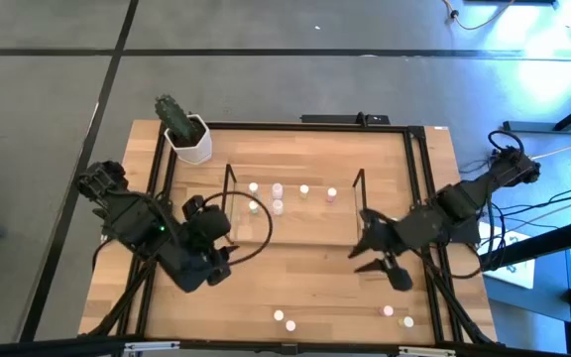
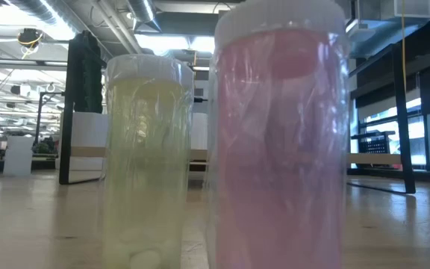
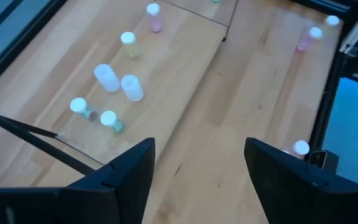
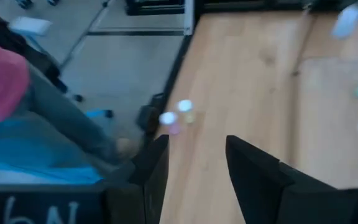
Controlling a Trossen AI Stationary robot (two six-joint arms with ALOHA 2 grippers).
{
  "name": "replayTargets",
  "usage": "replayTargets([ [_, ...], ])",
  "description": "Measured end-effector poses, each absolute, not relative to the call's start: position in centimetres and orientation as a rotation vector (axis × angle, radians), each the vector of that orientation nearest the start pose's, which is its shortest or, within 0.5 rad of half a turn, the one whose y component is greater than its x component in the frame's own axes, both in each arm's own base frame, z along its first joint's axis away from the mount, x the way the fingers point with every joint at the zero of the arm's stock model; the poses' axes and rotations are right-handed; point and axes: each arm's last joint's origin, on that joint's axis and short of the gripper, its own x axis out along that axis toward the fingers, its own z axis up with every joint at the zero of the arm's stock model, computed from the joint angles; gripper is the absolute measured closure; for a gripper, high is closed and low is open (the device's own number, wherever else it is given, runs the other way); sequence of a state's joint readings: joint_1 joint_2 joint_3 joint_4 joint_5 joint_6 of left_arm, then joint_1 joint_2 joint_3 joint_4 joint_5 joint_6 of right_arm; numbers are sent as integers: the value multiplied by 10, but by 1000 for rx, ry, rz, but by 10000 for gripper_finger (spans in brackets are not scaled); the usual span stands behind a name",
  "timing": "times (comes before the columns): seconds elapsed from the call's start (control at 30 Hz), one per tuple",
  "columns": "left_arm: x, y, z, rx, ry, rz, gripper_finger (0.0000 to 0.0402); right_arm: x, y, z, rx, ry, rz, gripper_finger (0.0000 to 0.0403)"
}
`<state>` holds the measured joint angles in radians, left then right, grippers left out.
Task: Pick and place medicine bottles onto shelf by color
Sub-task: Put the right pink pill bottle aligned with the other pink pill bottle on the shelf
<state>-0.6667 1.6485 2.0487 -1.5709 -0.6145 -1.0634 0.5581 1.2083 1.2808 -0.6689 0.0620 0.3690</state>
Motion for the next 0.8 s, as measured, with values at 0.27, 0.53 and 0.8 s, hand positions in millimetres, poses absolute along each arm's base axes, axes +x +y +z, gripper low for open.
replayTargets([
  [0.27, 222, -168, 434, -252, 777, 419, 161, 204, 141, 372, 305, 715, 409, 243],
  [0.53, 223, -166, 434, -264, 773, 430, 161, 209, 145, 359, 299, 810, 370, 201],
  [0.8, 224, -165, 434, -283, 769, 444, 161, 212, 150, 332, 227, 1038, 345, 152],
])
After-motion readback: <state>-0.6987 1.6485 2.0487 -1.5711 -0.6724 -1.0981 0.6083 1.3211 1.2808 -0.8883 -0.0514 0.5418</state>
